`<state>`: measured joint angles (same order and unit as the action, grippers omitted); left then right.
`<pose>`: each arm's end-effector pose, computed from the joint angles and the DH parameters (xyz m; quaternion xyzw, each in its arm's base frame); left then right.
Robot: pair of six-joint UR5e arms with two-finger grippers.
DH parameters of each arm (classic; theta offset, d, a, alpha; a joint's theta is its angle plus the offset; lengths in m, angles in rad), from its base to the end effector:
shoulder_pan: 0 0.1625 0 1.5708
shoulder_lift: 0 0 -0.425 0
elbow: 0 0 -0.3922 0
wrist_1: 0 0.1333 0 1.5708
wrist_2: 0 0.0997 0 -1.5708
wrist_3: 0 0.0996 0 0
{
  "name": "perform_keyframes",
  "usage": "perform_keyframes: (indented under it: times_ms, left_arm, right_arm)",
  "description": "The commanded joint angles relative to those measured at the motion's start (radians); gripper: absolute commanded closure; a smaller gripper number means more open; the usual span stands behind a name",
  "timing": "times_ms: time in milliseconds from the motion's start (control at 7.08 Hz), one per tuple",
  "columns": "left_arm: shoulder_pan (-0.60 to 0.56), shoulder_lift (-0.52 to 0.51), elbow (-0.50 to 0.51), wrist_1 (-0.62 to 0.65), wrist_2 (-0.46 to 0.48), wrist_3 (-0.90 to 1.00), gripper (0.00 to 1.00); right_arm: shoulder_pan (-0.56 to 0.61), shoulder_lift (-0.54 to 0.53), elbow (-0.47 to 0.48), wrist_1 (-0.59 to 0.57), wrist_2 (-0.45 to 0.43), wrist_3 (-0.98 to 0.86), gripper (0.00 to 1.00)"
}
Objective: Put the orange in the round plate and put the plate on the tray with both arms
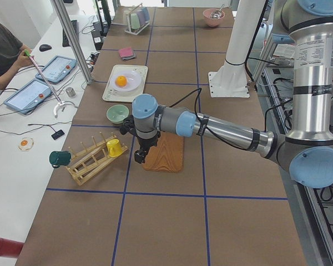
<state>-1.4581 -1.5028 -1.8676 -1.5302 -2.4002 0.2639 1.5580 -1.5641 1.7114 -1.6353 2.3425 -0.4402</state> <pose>-0.0073 -0.4674 0.5450 0.1161 0.3935 0.2078 0.8880 0.0575 -0.4968 0.5928 0.1172 -0.3593 -0.2231 0.8985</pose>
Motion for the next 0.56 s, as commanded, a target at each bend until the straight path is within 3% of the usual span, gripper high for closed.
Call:
perform_keyframes:
  times_ms: [0, 424]
  left_arm:
    - [-0.01, 0.003, 0.059, -0.001, -0.023, 0.011, 0.01]
    - [-0.016, -0.016, 0.065, -0.008, -0.023, 0.003, 0.01]
  right_arm:
    - [0.011, -0.036, 0.042, -0.003, 0.0, 0.008, 0.01]
    - [0.008, -0.03, 0.042, 0.002, 0.008, 0.012, 0.01]
